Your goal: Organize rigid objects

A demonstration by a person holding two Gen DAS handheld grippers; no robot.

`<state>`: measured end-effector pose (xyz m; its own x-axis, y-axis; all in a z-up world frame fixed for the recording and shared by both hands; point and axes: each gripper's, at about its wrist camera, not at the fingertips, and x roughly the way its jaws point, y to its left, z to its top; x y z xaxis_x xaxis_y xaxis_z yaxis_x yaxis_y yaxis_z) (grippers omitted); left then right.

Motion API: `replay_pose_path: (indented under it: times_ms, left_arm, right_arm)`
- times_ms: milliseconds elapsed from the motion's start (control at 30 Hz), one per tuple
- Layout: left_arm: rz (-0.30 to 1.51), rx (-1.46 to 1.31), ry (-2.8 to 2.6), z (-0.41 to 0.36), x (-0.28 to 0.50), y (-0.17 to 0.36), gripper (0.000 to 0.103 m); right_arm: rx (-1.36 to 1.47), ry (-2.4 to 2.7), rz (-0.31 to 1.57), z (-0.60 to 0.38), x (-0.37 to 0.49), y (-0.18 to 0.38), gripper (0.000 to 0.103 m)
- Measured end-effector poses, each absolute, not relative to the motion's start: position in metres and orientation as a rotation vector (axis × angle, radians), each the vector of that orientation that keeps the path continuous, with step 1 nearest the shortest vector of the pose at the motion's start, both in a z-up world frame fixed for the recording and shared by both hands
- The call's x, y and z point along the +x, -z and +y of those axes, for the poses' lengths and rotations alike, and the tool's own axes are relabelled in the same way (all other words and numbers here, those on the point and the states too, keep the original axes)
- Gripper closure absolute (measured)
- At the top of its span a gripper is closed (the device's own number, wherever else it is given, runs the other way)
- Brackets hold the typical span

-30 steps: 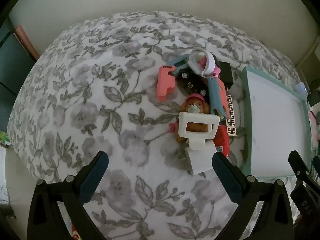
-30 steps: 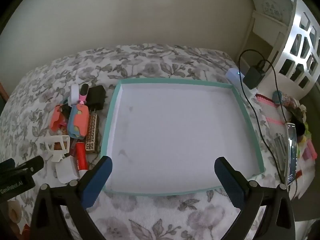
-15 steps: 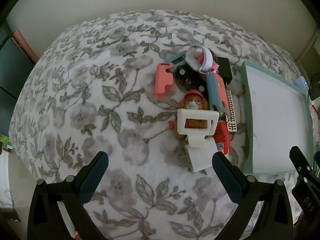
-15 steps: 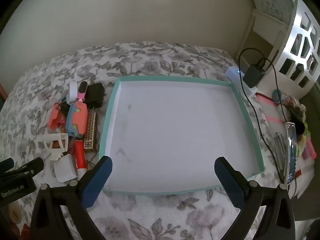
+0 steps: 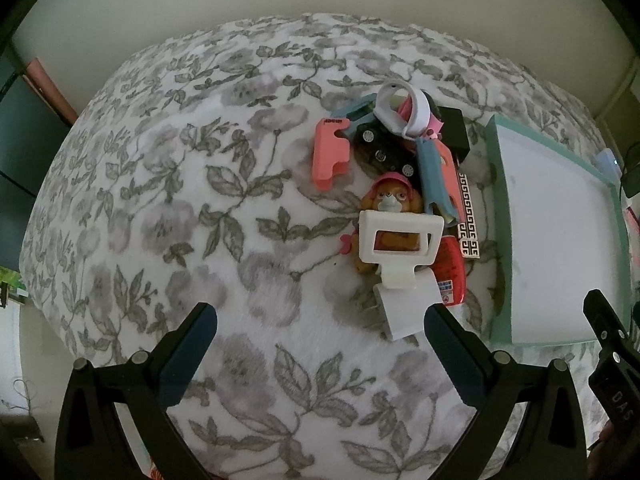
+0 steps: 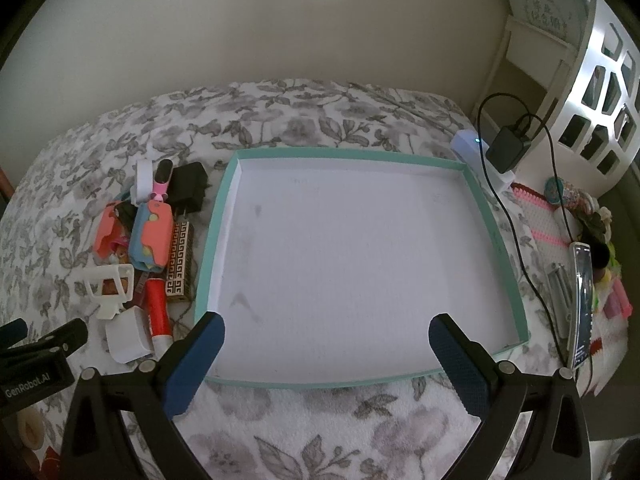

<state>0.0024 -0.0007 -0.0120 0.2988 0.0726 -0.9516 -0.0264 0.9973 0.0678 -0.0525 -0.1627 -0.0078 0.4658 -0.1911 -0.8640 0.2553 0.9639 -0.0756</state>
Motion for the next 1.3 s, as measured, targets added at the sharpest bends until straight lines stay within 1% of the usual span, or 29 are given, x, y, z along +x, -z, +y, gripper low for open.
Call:
replay_pose_path:
  times_ms: [1300]
  left_arm:
    - [1.279,0.066,-0.068,-0.0038,0.0002,0.0166,0.0]
  right_arm:
    - [0.048,0.28,1.06,-0.162,-0.0515,0.0092,0.0]
